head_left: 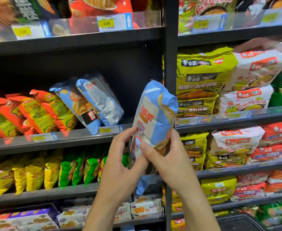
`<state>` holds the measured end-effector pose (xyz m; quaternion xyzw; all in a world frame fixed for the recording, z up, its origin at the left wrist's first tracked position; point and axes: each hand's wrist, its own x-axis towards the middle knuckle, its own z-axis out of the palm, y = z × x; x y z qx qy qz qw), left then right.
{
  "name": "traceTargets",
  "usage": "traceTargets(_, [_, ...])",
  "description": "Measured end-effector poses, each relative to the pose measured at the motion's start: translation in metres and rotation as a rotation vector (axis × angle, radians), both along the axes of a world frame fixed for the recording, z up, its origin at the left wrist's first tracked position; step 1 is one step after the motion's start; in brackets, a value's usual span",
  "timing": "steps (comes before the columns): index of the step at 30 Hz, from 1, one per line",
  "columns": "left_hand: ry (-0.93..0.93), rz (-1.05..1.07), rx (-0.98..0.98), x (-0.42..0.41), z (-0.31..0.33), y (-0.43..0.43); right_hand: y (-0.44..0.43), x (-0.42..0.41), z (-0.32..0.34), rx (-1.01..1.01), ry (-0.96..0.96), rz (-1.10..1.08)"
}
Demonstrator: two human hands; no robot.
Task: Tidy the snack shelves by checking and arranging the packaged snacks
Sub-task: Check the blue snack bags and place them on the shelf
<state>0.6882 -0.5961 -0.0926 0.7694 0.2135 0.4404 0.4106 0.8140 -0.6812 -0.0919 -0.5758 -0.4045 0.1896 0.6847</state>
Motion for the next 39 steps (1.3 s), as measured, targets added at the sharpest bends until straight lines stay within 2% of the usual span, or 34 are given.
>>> traceTargets(3, [-0.041, -0.03, 0.042, 0.001, 0.01, 0.01, 0.017, 0.0, 0.013, 0.062, 0.004, -0.091])
traceTargets(5, [-0.114, -0.049, -0.019, 0.003, 0.019, 0.022, 0.03, 0.004, 0.024, 0.106, -0.027, -0.147])
traceTargets(8, [-0.227, 0.084, -0.108, 0.012, 0.03, 0.056, 0.053, 0.014, 0.038, 0.151, -0.065, -0.18])
traceTargets(11, [-0.171, 0.335, -0.164, 0.027, 0.034, 0.106, 0.081, 0.026, 0.05, 0.158, -0.122, -0.179])
traceTargets(13, [-0.103, 0.478, -0.116, 0.036, 0.032, 0.143, 0.101, 0.034, 0.058, 0.131, -0.185, -0.198])
traceTargets(16, [0.018, 0.621, -0.048, 0.047, 0.035, 0.177, 0.133, 0.05, 0.065, 0.086, -0.266, -0.212])
traceTargets(19, [0.056, 0.706, 0.005, 0.054, 0.04, 0.197, 0.158, 0.062, 0.073, 0.024, -0.346, -0.219])
traceTargets(30, [0.141, 0.764, 0.025, 0.053, 0.036, 0.222, 0.234, 0.082, 0.072, -0.24, -0.4, -0.226])
traceTargets(34, [0.148, 0.743, 0.034, 0.05, 0.037, 0.221, 0.239, 0.078, 0.058, -0.391, -0.473, -0.249])
traceTargets(39, [0.247, 0.738, 0.069, 0.046, 0.041, 0.215, 0.235, 0.075, 0.063, -0.478, -0.547, -0.23])
